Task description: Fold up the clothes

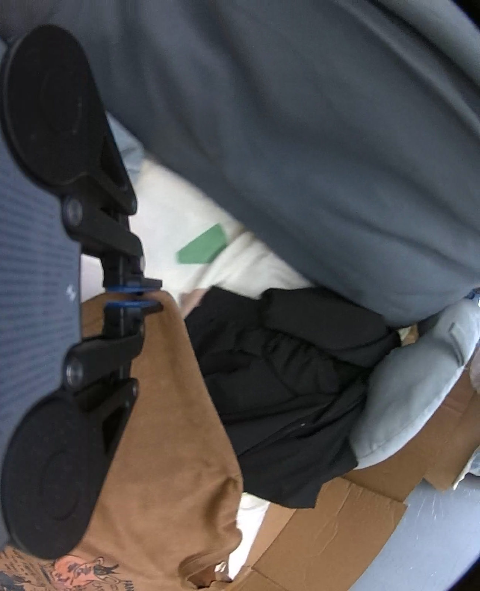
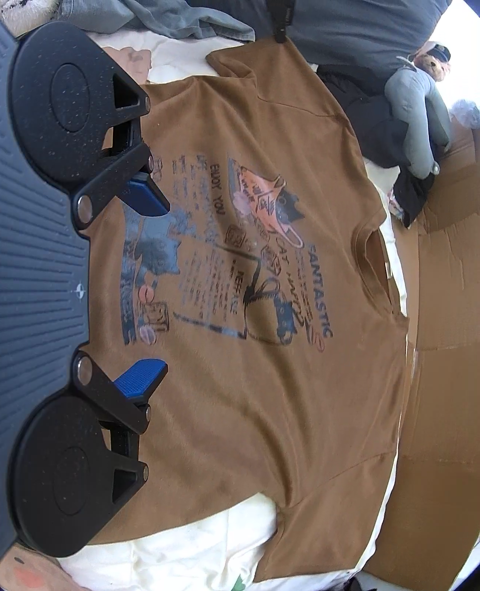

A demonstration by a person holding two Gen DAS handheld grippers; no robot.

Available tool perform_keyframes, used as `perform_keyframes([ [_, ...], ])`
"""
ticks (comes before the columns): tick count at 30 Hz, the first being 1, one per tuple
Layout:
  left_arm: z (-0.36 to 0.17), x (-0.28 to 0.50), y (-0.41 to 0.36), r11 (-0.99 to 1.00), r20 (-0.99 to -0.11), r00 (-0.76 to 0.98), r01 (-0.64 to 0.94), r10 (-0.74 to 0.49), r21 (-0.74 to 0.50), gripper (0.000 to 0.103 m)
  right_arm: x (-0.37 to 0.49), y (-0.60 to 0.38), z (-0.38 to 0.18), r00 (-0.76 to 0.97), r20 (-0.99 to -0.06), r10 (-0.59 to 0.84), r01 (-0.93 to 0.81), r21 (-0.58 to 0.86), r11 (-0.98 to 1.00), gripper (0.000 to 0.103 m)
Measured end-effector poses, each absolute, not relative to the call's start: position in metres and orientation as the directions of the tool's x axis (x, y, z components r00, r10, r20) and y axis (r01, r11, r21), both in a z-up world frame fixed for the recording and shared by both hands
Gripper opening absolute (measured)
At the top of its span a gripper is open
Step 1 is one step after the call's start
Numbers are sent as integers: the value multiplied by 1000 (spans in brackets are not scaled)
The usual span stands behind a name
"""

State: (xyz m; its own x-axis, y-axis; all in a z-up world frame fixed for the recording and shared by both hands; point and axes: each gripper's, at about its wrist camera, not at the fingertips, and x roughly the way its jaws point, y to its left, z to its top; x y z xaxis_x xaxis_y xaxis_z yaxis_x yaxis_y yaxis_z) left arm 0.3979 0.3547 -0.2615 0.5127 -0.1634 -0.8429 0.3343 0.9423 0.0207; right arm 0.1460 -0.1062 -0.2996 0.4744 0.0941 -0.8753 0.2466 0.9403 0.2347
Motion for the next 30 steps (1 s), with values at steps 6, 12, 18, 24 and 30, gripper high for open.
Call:
perform_keyframes([
  [6, -261, 421, 353, 942, -850, 508, 333, -137, 47, 4, 152, -100, -302, 467, -878, 102, 240, 237, 942, 89],
  [12, -283, 434, 351, 948, -875, 477, 309, -85, 76, 4, 147, -100, -310, 441, -892, 99, 252, 229, 940, 89],
  [18, -307, 429, 348, 966, -909, 412, 251, -55, 56, 23, 141, -100, -316, 406, -907, 108, 263, 229, 937, 89],
  [24, -297, 403, 352, 969, -912, 405, 246, -71, 34, 56, 137, -104, -300, 446, -889, 106, 263, 244, 934, 89],
  [30, -284, 375, 363, 979, -907, 404, 201, -122, -42, 56, 130, -109, -290, 468, -878, 99, 279, 253, 926, 89],
])
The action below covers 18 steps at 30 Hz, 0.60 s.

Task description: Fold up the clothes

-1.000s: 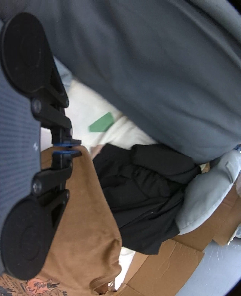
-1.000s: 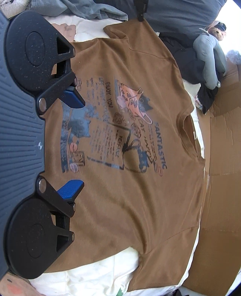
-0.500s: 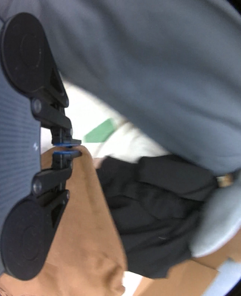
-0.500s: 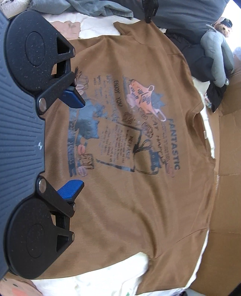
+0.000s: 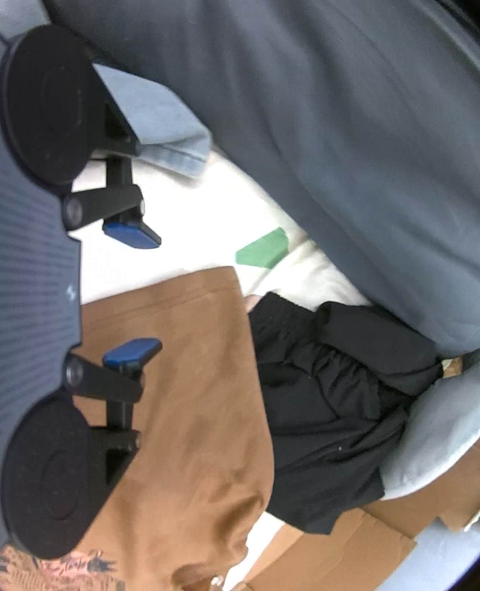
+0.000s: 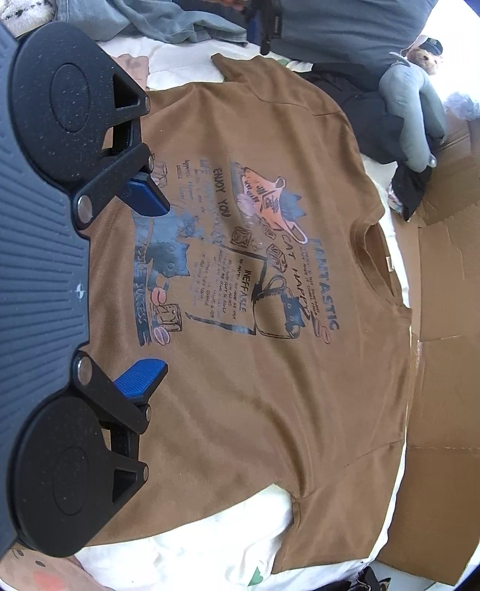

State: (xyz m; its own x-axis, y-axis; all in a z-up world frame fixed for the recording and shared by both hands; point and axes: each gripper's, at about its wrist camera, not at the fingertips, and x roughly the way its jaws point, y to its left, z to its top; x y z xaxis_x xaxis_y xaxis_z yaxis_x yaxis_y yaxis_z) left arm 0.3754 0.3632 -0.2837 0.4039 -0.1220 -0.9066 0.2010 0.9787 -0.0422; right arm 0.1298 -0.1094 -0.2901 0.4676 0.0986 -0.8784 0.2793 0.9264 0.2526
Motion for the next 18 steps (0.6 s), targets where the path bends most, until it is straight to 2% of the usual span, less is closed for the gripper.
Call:
perform_keyframes([
  [10, -279, 337, 389, 982, -905, 379, 85, -191, -171, 56, 118, -111, -290, 475, -873, 108, 276, 264, 924, 89],
  [18, -308, 321, 385, 971, -914, 334, 20, -232, -239, 56, 116, -112, -298, 464, -880, 98, 289, 256, 923, 89],
])
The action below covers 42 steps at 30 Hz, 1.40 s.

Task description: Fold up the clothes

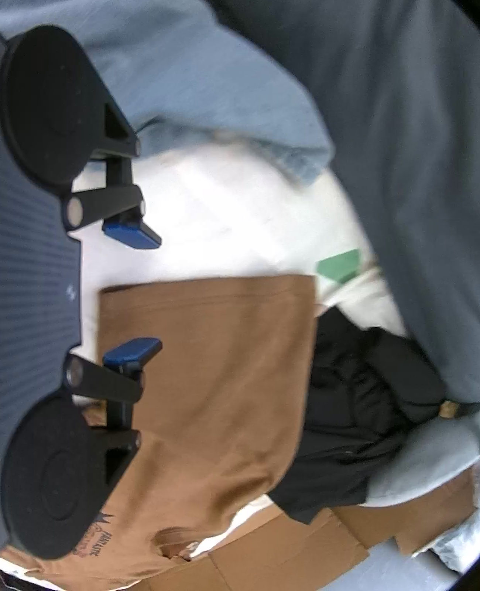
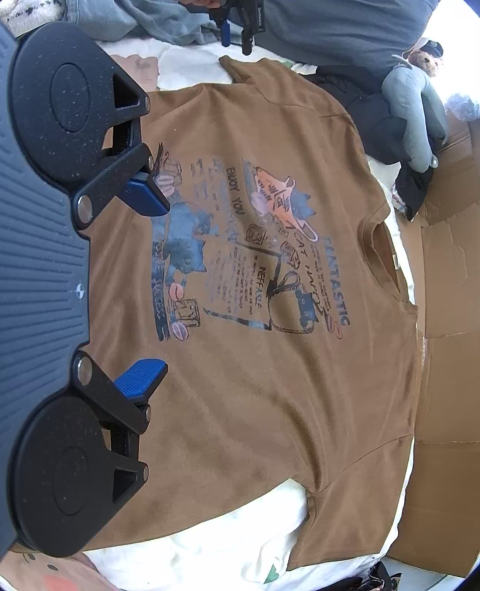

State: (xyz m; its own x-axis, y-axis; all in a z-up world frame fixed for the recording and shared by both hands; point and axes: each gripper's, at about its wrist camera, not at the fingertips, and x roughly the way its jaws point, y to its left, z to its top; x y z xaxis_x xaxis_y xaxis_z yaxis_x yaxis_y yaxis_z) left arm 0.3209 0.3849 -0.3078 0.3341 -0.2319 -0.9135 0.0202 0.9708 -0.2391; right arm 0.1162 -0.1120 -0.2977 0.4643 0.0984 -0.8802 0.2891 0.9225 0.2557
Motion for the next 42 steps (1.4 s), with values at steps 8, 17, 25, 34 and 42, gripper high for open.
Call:
perform_keyframes([
  [8, -331, 307, 387, 932, -906, 315, -135, -282, -337, 30, 121, -114, -304, 446, -890, 89, 286, 237, 929, 89],
  [17, -327, 302, 400, 902, -895, 322, -201, -308, -383, 7, 124, -117, -301, 447, -891, 86, 280, 231, 932, 89],
  [25, -316, 310, 396, 958, -914, 335, -94, -227, -272, 7, 122, -118, -301, 442, -893, 83, 282, 226, 932, 89],
  [34, -322, 306, 386, 983, -933, 327, -51, -152, -178, 21, 128, -131, -288, 455, -888, 64, 292, 216, 932, 89],
  [42, -290, 302, 385, 993, -920, 376, 2, -107, -115, 33, 145, -148, -259, 477, -878, 44, 341, 232, 911, 89],
])
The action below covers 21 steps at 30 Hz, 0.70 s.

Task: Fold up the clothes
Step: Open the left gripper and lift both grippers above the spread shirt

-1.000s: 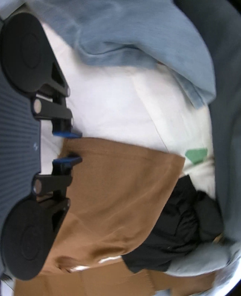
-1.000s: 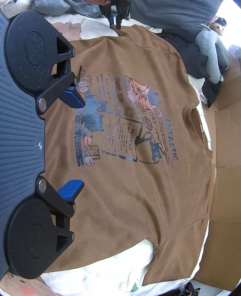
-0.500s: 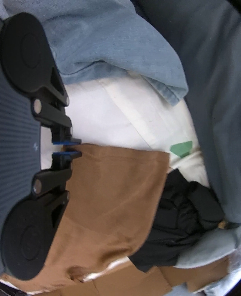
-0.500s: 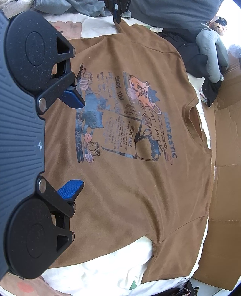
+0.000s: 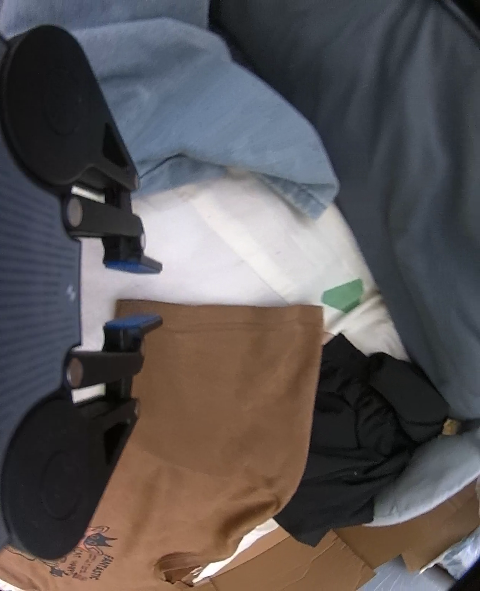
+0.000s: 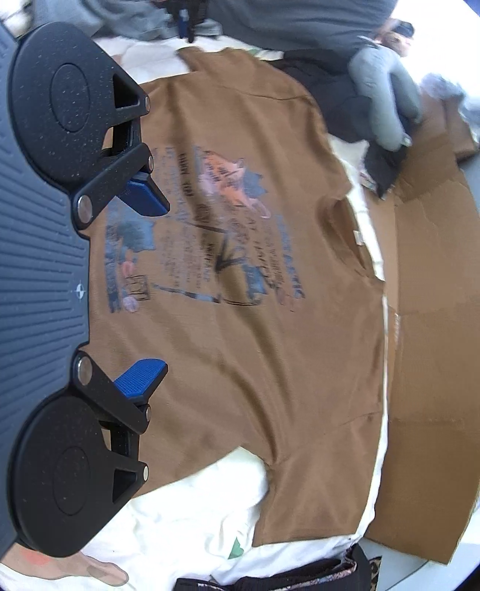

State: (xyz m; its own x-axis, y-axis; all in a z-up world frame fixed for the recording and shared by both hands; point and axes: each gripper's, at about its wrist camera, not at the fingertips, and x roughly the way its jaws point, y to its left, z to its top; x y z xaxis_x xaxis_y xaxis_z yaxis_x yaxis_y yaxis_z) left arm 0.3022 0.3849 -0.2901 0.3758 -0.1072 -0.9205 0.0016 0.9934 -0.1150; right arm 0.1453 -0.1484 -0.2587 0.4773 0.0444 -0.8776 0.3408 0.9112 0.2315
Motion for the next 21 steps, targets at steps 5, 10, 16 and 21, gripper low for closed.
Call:
perform_keyframes([
  [5, -268, 293, 375, 989, -902, 406, 62, -146, -133, 49, 155, -161, -224, 475, -880, 6, 316, 176, 932, 89],
  [10, -253, 270, 360, 986, -905, 398, 129, -150, -107, 50, 169, -187, -176, 493, -870, -5, 290, 159, 944, 89],
  [16, -227, 233, 345, 978, -915, 368, 184, -164, -101, 52, 173, -224, -113, 552, -834, -12, 277, 170, 946, 89],
  [21, -191, 207, 325, 965, -914, 366, 246, -178, -90, 60, 168, -259, -60, 597, -802, 9, 269, 211, 940, 89],
])
